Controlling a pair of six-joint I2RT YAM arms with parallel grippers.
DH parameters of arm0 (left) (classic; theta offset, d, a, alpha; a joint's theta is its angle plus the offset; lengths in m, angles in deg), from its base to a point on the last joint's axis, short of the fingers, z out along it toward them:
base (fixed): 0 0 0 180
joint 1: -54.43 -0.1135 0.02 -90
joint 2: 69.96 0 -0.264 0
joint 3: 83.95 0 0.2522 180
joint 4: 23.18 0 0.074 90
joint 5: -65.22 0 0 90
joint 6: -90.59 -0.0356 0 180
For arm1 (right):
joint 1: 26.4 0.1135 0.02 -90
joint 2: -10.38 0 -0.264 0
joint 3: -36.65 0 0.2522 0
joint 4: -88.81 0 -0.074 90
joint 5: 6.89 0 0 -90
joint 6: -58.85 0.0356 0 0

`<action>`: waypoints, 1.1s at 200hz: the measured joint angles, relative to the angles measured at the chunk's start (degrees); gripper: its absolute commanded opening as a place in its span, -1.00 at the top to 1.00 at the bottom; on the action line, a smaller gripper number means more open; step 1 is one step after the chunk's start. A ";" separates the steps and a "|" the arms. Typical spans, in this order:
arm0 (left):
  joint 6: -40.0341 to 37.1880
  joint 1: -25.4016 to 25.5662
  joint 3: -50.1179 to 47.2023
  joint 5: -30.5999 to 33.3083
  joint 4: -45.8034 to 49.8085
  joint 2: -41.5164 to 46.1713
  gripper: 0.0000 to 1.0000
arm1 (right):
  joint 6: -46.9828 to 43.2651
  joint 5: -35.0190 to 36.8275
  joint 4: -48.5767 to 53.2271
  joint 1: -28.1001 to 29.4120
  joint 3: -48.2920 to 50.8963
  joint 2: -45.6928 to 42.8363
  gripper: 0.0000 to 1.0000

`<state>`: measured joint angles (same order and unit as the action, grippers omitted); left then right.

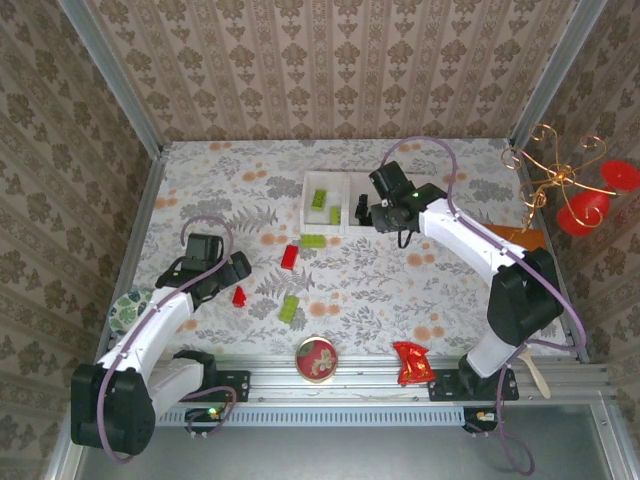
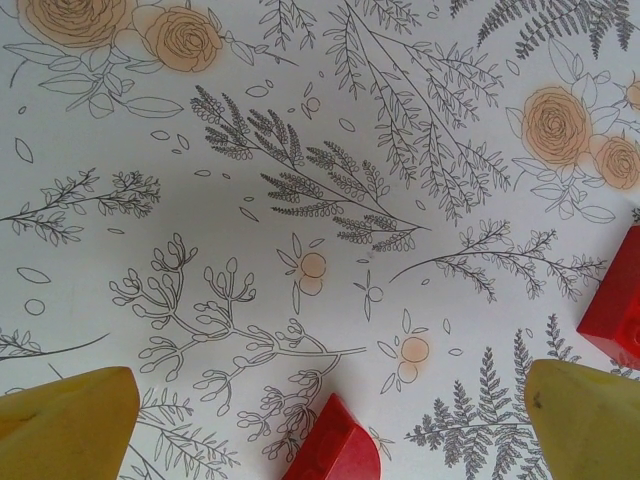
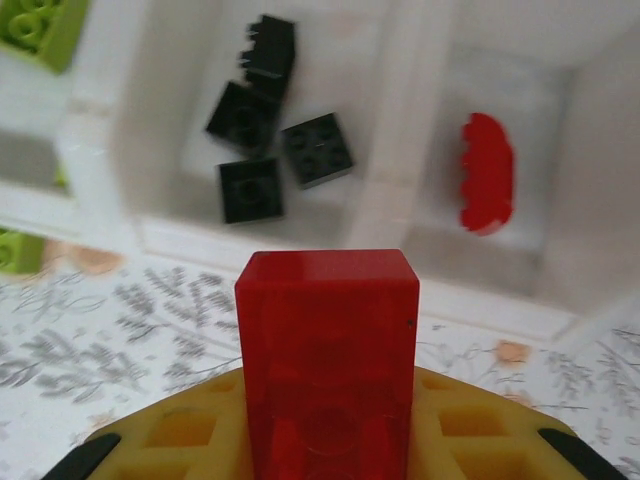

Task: Sort the legos into containers by color
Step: Place the lego in the container.

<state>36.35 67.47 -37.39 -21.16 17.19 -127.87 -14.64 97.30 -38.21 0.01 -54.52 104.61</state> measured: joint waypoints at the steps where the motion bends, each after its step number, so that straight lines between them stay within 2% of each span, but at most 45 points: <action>1: 0.00 0.00 0.00 0.00 0.00 0.00 -1.00 | 0.00 0.11 0.00 -0.17 0.00 0.02 0.41; 77: -0.17 0.00 0.39 -0.46 0.00 -0.35 -1.00 | -1.31 4.76 0.20 -5.92 -2.16 6.10 0.43; 179: -1.79 0.07 1.09 -1.33 0.11 -0.35 -1.00 | -2.01 5.18 -1.31 -10.84 -6.56 13.75 0.42; 220: -3.30 2.16 3.93 -1.11 0.92 -0.39 -1.00 | -2.01 5.16 -1.77 -11.82 -7.67 15.45 0.32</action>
<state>33.05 69.63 -33.46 -22.28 18.11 -128.26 -16.65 102.46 -39.98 -11.82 -62.19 120.07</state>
